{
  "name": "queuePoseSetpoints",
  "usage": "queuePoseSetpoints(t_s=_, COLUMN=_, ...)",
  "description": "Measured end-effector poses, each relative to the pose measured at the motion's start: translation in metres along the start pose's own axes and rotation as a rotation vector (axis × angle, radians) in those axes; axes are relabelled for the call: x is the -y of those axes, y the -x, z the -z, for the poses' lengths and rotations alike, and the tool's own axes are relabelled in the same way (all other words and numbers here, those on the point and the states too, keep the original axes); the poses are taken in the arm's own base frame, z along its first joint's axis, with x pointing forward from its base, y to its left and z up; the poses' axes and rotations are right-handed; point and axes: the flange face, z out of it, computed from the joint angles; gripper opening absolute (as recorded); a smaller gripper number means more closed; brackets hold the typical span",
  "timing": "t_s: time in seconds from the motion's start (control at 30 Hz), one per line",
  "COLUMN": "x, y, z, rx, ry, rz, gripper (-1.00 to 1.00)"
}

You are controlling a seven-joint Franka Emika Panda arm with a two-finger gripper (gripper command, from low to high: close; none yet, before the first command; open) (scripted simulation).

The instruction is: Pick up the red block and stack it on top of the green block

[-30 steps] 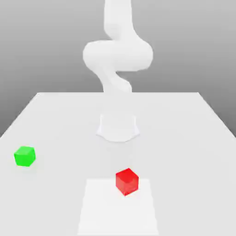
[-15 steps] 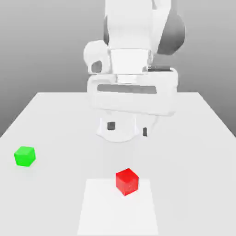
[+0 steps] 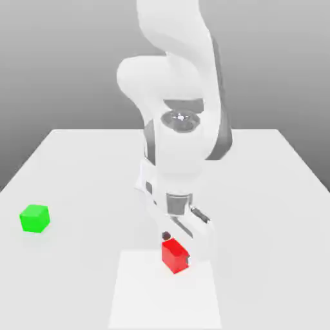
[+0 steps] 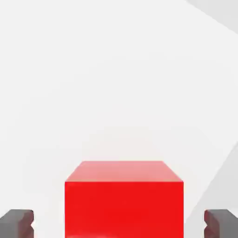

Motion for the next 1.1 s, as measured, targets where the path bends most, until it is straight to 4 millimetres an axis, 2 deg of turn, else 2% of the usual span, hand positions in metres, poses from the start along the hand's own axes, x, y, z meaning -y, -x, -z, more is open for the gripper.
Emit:
queuePoseSetpoints(t_s=0.2, x=0.000, y=0.000, z=0.000, rx=0.000, ry=-0.002, rz=0.000, gripper=-1.00)
queuePoseSetpoints(t_s=0.43, x=0.000, y=0.002, z=0.054, rx=-0.002, ry=-0.002, rz=0.005, gripper=-1.00)
queuePoseSetpoints(t_s=0.47, x=0.004, y=-0.008, z=0.060, rx=-0.002, ry=-0.002, rz=-0.033, gripper=-1.00)
queuePoseSetpoints(t_s=0.53, x=0.015, y=-0.043, z=0.068, rx=0.000, ry=-0.003, rz=-0.171, gripper=-1.00)
queuePoseSetpoints(t_s=0.6, x=0.025, y=-0.086, z=0.073, rx=0.001, ry=-0.004, rz=-0.340, gripper=-1.00)
queuePoseSetpoints(t_s=0.73, x=0.026, y=-0.179, z=0.083, rx=0.002, ry=-0.006, rz=-0.684, gripper=-1.00)
queuePoseSetpoints(t_s=0.87, x=0.001, y=-0.272, z=0.091, rx=0.001, ry=-0.006, rz=-1.028, gripper=-1.00)
queuePoseSetpoints(t_s=1.0, x=-0.048, y=-0.358, z=0.097, rx=0.001, ry=-0.005, rz=-1.372, gripper=-1.00)
queuePoseSetpoints(t_s=1.07, x=-0.063, y=-0.380, z=0.084, rx=0.003, ry=-0.004, rz=-1.459, gripper=-1.00)
queuePoseSetpoints(t_s=1.1, x=-0.063, y=-0.381, z=0.075, rx=0.003, ry=-0.004, rz=-1.465, gripper=-1.00)
